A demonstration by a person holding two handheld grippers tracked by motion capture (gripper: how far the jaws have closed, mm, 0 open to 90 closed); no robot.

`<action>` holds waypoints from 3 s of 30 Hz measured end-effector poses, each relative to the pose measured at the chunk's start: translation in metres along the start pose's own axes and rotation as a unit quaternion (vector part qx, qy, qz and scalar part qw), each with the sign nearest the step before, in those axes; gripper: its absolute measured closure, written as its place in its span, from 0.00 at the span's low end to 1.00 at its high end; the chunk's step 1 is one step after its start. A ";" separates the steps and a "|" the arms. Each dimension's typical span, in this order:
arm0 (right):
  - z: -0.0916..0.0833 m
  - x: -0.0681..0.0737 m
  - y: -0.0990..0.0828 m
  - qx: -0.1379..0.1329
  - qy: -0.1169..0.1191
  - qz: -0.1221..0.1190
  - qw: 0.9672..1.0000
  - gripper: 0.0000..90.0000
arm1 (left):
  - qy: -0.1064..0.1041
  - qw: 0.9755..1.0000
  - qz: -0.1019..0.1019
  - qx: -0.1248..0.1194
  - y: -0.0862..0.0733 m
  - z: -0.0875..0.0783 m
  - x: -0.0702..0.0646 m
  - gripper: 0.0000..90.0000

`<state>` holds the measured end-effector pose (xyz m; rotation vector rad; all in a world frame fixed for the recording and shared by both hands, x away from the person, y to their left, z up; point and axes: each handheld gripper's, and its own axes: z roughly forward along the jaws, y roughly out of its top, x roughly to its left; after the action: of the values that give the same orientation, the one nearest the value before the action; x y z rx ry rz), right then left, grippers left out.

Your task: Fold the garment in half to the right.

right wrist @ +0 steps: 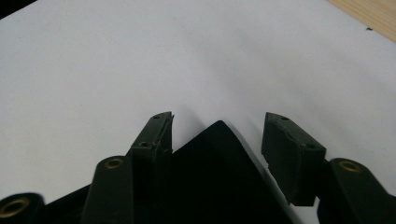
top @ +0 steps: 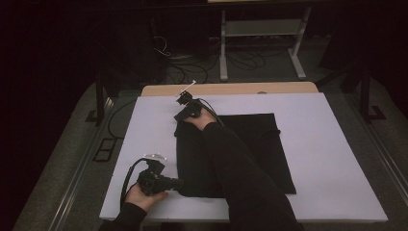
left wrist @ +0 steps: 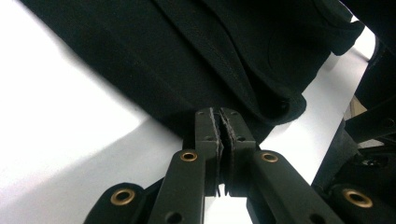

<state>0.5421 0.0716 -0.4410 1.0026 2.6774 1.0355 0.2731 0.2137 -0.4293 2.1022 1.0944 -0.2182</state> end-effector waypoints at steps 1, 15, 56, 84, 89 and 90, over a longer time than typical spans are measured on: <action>0.000 0.000 0.000 0.001 -0.002 0.000 1.000 0.50 | 0.000 1.000 0.000 0.000 0.000 0.000 0.000 0.94; 0.001 0.007 0.002 0.010 -0.020 -0.008 1.000 0.92 | -0.002 1.000 0.003 0.002 0.001 0.001 -0.001 0.94; -0.086 -0.006 -0.015 -0.053 -0.018 0.005 0.998 0.95 | -0.075 0.995 0.004 -0.062 0.012 -0.003 -0.010 0.95; -0.143 -0.026 -0.034 -0.090 -0.034 0.017 0.995 0.95 | -0.119 0.989 0.050 -0.071 0.047 0.002 -0.046 0.95; -0.157 -0.032 -0.042 -0.099 -0.040 0.017 0.994 0.95 | -0.154 0.983 0.039 -0.089 0.060 0.006 -0.053 0.95; -0.160 -0.034 -0.043 -0.100 -0.041 0.019 0.994 0.95 | -0.160 0.982 0.043 -0.088 0.063 0.008 -0.055 0.95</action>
<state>0.4948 -0.0630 -0.3511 1.0345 2.4406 1.2140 0.2889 0.1502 -0.3762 1.8729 0.7995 -0.3884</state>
